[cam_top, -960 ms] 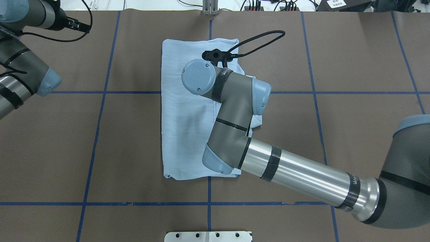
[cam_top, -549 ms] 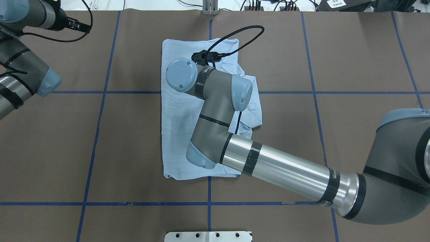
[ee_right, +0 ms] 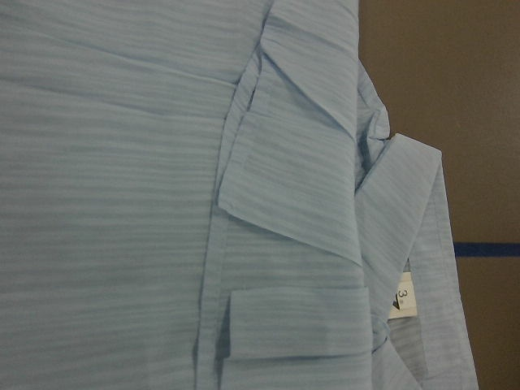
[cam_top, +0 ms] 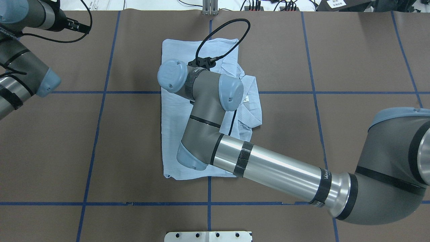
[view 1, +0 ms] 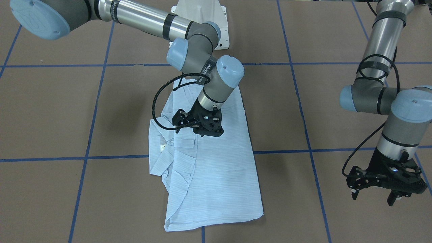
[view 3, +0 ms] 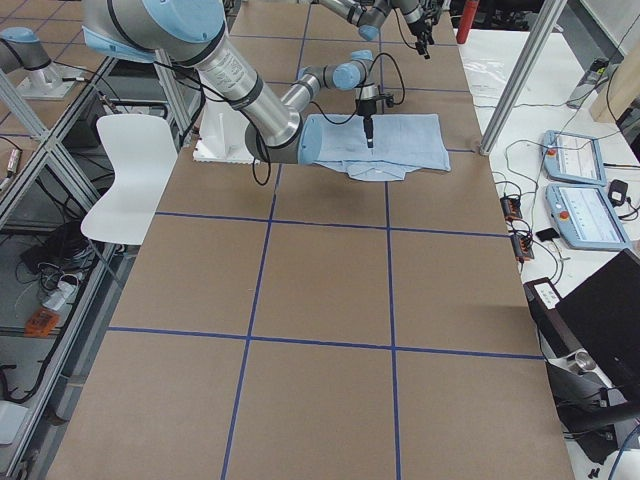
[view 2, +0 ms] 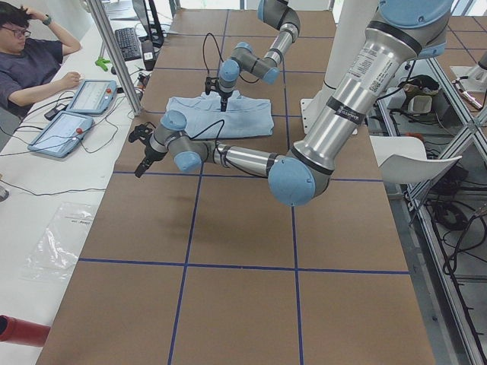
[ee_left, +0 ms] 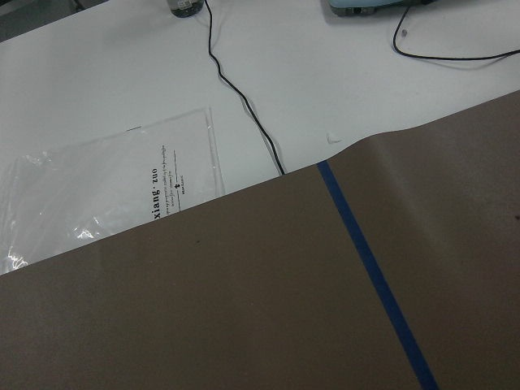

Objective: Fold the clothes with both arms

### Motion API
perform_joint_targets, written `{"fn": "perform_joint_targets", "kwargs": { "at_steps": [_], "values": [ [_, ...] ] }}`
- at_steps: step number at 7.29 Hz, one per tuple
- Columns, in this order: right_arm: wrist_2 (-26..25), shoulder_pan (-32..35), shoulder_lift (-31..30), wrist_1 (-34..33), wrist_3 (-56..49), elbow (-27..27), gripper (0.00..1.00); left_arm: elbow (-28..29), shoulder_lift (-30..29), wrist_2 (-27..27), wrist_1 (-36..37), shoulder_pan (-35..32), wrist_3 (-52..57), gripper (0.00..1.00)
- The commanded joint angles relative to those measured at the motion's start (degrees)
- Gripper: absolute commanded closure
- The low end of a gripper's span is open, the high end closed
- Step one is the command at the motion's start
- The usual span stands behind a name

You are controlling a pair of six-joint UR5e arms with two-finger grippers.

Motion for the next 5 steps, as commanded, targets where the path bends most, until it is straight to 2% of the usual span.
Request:
{"fn": "perform_joint_targets", "kwargs": {
  "at_steps": [1,3,5],
  "values": [
    [-0.3,-0.2,0.0,0.2,-0.5,-0.1,0.0,-0.2,0.1,0.0,0.0,0.0,0.0,0.0],
    [-0.5,-0.2,-0.5,0.3,-1.5,-0.1,0.0,-0.2,0.0,-0.1,0.0,0.1,0.0,0.0],
    [-0.6,-0.4,-1.0,4.3,-1.4,-1.7,0.0,-0.2,0.1,-0.1,0.0,0.0,0.0,0.0]
  ]
}}
